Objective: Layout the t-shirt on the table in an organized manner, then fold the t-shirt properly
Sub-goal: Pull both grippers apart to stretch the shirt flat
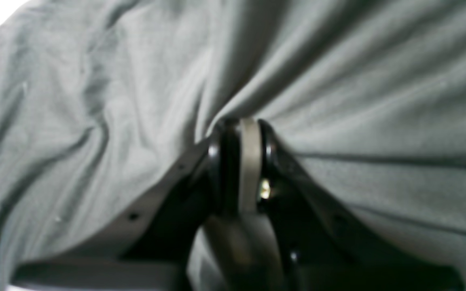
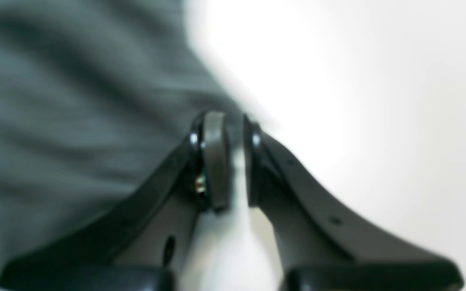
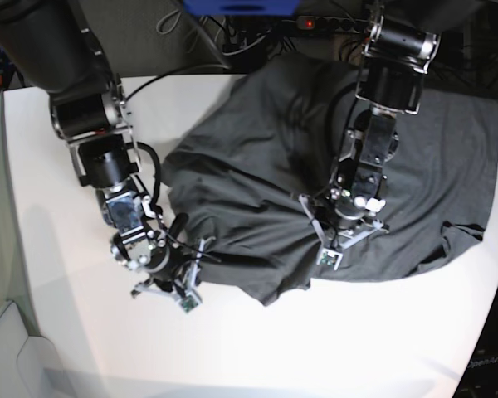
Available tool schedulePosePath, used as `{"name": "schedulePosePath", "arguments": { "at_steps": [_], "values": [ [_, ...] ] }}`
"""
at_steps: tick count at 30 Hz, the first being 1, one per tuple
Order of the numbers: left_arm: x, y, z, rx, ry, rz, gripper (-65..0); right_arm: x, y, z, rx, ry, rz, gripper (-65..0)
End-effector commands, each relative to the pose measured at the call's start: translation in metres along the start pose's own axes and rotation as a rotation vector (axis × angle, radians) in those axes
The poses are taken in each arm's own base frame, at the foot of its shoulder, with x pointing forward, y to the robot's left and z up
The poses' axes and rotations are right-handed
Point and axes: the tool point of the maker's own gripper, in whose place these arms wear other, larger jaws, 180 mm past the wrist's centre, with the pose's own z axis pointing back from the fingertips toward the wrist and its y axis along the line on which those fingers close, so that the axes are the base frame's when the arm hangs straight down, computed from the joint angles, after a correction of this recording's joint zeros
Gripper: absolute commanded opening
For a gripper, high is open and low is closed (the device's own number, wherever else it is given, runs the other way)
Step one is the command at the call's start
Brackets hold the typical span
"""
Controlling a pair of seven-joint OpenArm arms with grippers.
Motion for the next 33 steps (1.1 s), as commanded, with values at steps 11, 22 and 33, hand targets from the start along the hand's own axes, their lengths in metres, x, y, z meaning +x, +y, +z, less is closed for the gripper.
{"name": "schedulePosePath", "arguments": {
  "at_steps": [11, 22, 33],
  "values": [
    [-0.039, 0.008, 0.002, 0.028, 0.164, -0.022, -58.6, 0.057, -0.034, 0.038, -0.166, -0.116, 0.045, -58.4],
    [0.019, 0.013, 0.019, 0.043, 0.014, -0.019, -58.6, 0.018, 0.074, 0.086, 0.115, 0.007, 0.216, -58.4],
    [0.097, 0.005, 0.053, 0.035, -0.191, 0.005, -58.6, -0.053, 0.110, 0.062, 0.238, 0.152, 0.132, -58.5]
  ]
}}
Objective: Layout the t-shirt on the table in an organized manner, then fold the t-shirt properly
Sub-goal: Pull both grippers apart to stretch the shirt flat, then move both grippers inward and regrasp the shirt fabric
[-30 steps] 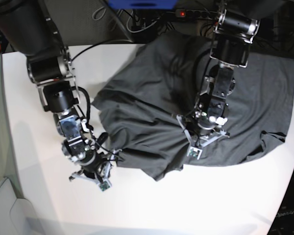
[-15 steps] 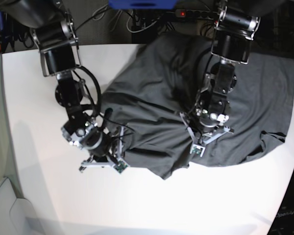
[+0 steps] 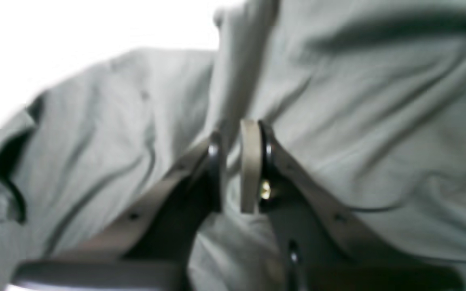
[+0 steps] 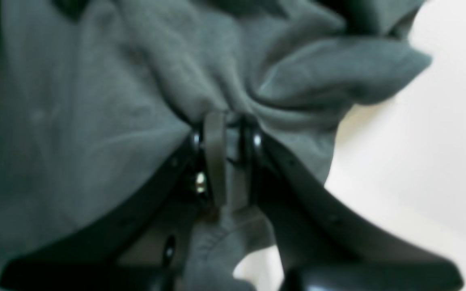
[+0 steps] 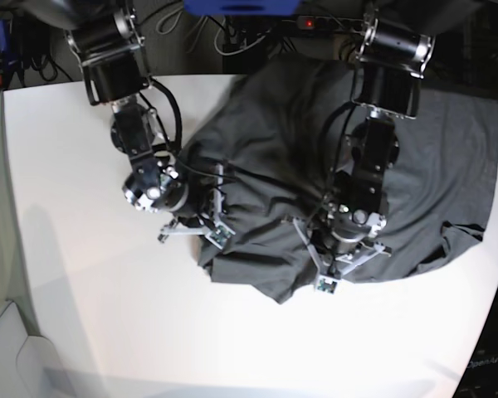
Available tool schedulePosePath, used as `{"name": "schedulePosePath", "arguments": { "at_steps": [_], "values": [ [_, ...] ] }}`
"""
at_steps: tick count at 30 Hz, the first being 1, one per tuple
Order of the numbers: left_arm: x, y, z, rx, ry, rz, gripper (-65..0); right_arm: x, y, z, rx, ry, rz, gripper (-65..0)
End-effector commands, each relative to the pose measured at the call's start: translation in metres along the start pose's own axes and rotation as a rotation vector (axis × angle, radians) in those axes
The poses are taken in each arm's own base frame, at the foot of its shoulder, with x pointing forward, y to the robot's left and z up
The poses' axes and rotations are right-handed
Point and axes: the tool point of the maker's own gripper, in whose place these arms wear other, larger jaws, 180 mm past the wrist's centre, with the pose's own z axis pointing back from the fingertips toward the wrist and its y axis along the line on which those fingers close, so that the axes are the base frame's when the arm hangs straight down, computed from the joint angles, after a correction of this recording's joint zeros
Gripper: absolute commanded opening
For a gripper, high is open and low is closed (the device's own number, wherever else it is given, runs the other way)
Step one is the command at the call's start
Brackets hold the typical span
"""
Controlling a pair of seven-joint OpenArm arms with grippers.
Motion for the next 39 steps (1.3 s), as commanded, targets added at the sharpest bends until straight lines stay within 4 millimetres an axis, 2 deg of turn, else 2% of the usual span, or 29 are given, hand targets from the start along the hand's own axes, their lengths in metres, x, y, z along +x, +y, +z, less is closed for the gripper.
{"name": "schedulePosePath", "arguments": {
  "at_steps": [1, 3, 5, 9, 11, 13, 16, 21, 25, 28, 33, 39],
  "values": [
    [0.025, 0.006, 0.008, 0.014, -0.071, 0.000, -58.6, -0.020, -0.013, 0.001, -0.025, 0.069, 0.002, -58.5],
    [0.028, 0.010, 0.014, 0.026, -0.076, -0.005, -58.6, -0.030, -0.032, -0.001, -0.044, 0.080, -0.041, -58.5],
    [0.014, 0.026, 0.015, 0.050, -0.013, 0.021, -58.6, -0.042, -0.048, -0.004, -0.055, 0.108, -0.095, -58.5],
    [-0.017, 0.056, 0.020, 0.107, 0.074, 0.104, -58.5, -0.060, -0.097, 0.005, -0.118, 0.128, -0.182, -58.5],
    [-0.035, 0.081, 0.025, 0.152, 0.114, 0.143, -58.5, -0.072, -0.116, 0.011, -0.143, 0.130, -0.210, -58.5],
    [-0.057, 0.099, 0.030, 0.187, 0.157, 0.167, -58.5, -0.082, -0.127, 0.013, -0.152, 0.141, -0.230, -58.5],
    [-0.080, 0.121, 0.036, 0.235, 0.188, 0.177, -58.5, -0.095, -0.143, 0.019, -0.170, 0.153, -0.245, -58.5],
    [-0.101, 0.142, 0.042, 0.279, 0.223, 0.172, -58.5, -0.106, -0.166, 0.034, -0.217, 0.160, -0.256, -58.5],
    [-0.115, 0.141, 0.028, 0.269, 0.231, 0.174, -58.5, -0.108, -0.175, 0.041, -0.234, 0.165, -0.250, -58.5],
    [-0.127, 0.135, 0.015, 0.251, 0.248, 0.177, -58.5, -0.116, -0.180, 0.046, -0.246, 0.181, -0.250, -58.5],
    [-0.120, 0.134, 0.004, 0.242, 0.231, 0.199, -58.5, -0.126, -0.172, 0.045, -0.232, 0.199, -0.257, -58.5],
    [-0.096, 0.142, 0.001, 0.250, 0.187, 0.202, -58.5, -0.129, -0.169, 0.044, -0.228, 0.203, -0.259, -58.5]
  ]
}}
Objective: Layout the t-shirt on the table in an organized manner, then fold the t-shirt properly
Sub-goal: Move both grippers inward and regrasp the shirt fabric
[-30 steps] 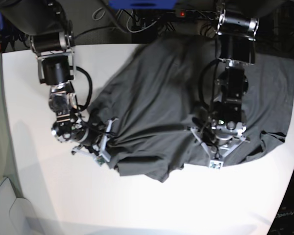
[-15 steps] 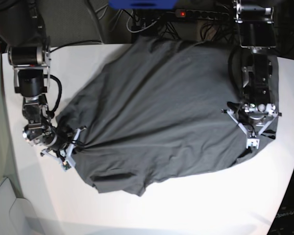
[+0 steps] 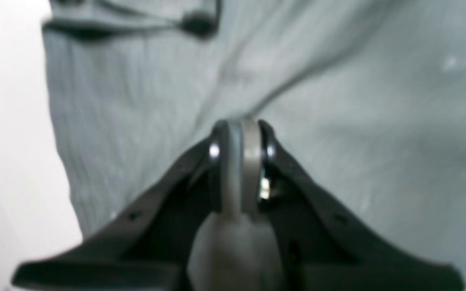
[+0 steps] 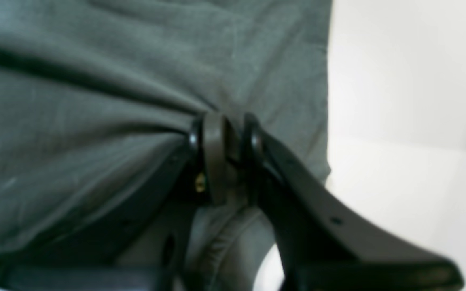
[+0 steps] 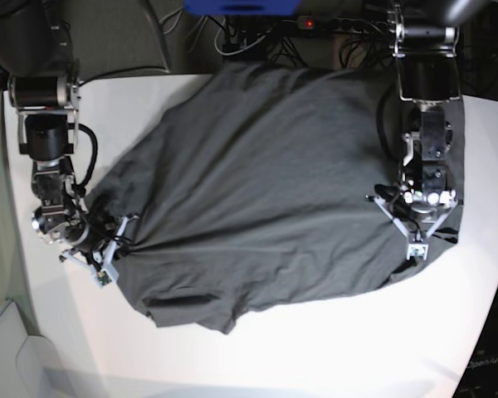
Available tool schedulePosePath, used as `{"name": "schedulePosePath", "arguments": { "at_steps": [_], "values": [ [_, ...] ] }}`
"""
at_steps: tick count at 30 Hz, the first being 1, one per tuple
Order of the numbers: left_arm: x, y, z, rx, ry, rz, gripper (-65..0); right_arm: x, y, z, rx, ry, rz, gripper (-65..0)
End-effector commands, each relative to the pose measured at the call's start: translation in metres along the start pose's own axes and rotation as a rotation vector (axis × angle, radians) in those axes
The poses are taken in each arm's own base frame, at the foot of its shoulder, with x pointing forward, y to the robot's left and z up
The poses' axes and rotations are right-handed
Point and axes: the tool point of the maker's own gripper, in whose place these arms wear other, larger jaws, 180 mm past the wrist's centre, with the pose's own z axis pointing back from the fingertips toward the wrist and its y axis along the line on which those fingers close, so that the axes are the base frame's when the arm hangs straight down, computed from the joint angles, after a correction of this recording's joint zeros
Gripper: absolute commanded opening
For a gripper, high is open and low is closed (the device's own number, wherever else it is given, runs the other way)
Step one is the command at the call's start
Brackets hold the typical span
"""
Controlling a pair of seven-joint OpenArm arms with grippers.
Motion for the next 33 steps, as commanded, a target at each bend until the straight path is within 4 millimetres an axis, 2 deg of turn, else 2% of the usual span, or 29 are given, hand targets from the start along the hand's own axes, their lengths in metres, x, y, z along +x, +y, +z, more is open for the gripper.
{"name": "schedulePosePath", "arguments": {
  "at_steps": [1, 7, 11, 13, 17, 22, 25, 29, 31, 33],
  "values": [
    [0.019, 0.010, 0.003, 0.019, -0.048, 0.002, -58.5, -0.035, -0.010, 0.005, -0.031, 0.156, 0.044, -58.5],
    [0.006, 0.003, -0.006, 0.004, 0.001, 0.003, -58.5, -0.035, -0.023, 0.010, -0.053, 0.155, 0.047, -58.5],
    [-0.028, -0.015, -0.006, -0.024, 0.058, -0.004, -58.5, -0.018, -0.029, 0.020, -0.089, 0.111, 0.051, -58.5],
    [-0.042, -0.018, -0.003, -0.028, 0.072, -0.019, -58.5, 0.000, -0.027, 0.027, -0.112, 0.072, 0.073, -58.5],
    [-0.042, -0.028, 0.009, -0.041, 0.033, -0.071, -58.5, 0.056, -0.001, 0.041, -0.135, -0.049, 0.145, -58.5],
    [-0.038, -0.035, 0.029, -0.052, 0.031, -0.081, -58.5, 0.103, 0.060, 0.052, -0.043, -0.143, 0.214, -58.5],
    [-0.035, -0.054, 0.039, -0.109, 0.037, -0.151, -58.6, 0.122, 0.087, 0.055, -0.019, -0.180, 0.196, -58.5],
    [-0.029, -0.060, 0.050, -0.138, 0.035, -0.200, -58.6, 0.121, 0.130, 0.046, 0.063, -0.171, 0.222, -58.5],
    [-0.017, -0.059, 0.057, -0.132, -0.006, -0.199, -58.6, 0.108, 0.163, 0.039, 0.131, -0.148, 0.250, -58.5],
    [-0.010, -0.057, 0.061, -0.127, -0.031, -0.199, -58.6, 0.097, 0.179, 0.034, 0.168, -0.122, 0.257, -58.5]
  ]
}}
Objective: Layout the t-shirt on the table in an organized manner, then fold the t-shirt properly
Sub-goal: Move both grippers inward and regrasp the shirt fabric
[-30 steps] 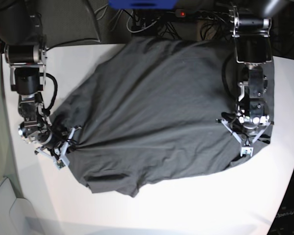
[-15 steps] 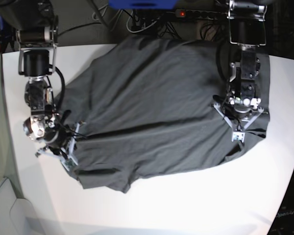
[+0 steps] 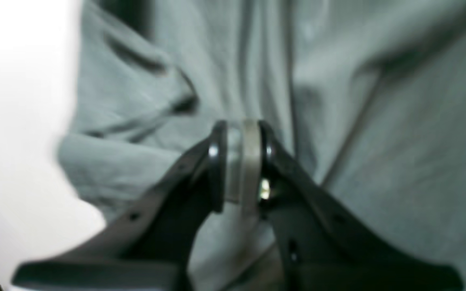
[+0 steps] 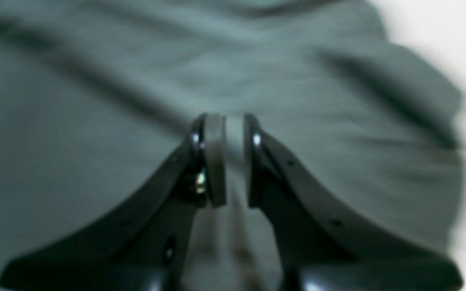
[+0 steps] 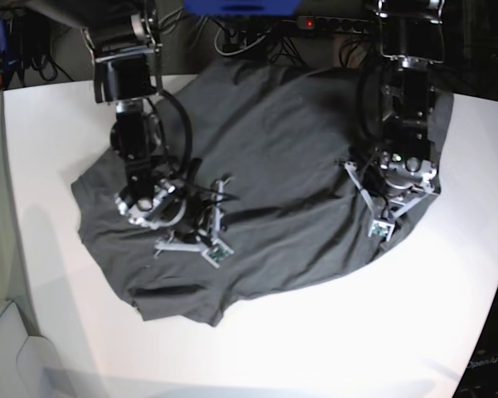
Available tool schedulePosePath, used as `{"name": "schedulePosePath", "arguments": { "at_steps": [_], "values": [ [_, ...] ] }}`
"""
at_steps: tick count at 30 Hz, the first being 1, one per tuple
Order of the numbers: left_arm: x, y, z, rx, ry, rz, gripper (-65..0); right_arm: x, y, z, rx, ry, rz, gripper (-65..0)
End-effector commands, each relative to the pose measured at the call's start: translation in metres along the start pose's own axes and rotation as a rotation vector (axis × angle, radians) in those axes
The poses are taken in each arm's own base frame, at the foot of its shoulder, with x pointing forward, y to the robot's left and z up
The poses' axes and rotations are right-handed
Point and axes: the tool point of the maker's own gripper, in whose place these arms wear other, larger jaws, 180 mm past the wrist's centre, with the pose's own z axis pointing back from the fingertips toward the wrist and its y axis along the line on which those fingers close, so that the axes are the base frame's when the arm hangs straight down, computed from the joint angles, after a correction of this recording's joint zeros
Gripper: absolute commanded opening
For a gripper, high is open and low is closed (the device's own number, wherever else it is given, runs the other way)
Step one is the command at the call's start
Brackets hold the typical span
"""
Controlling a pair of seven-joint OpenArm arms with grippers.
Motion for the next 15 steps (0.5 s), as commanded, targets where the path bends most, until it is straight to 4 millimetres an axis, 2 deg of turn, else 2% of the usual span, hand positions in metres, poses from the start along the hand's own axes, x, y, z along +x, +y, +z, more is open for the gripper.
{"name": "schedulePosePath", "arguments": {
  "at_steps": [1, 4, 7, 11, 15],
  "values": [
    [0.016, 0.007, 0.006, 0.021, -0.048, -0.003, -58.6, 0.013, -0.004, 0.001, -0.004, -0.036, 0.009, -58.5],
    [0.023, 0.011, 0.010, 0.031, -0.069, -0.003, -58.6, -0.004, 0.012, -0.009, 0.043, 0.007, -0.007, -58.5],
    [0.028, 0.015, 0.004, 0.031, -0.069, 0.011, -58.6, -0.018, 0.022, -0.015, 0.073, 0.026, -0.026, -58.5],
    [0.029, 0.015, -0.011, 0.015, -0.034, 0.051, -58.6, -0.033, 0.034, -0.021, 0.106, 0.033, -0.049, -58.5],
    [0.031, 0.017, -0.029, 0.003, -0.026, 0.086, -58.6, -0.049, 0.036, -0.023, 0.118, 0.050, -0.065, -58.5]
  ]
}}
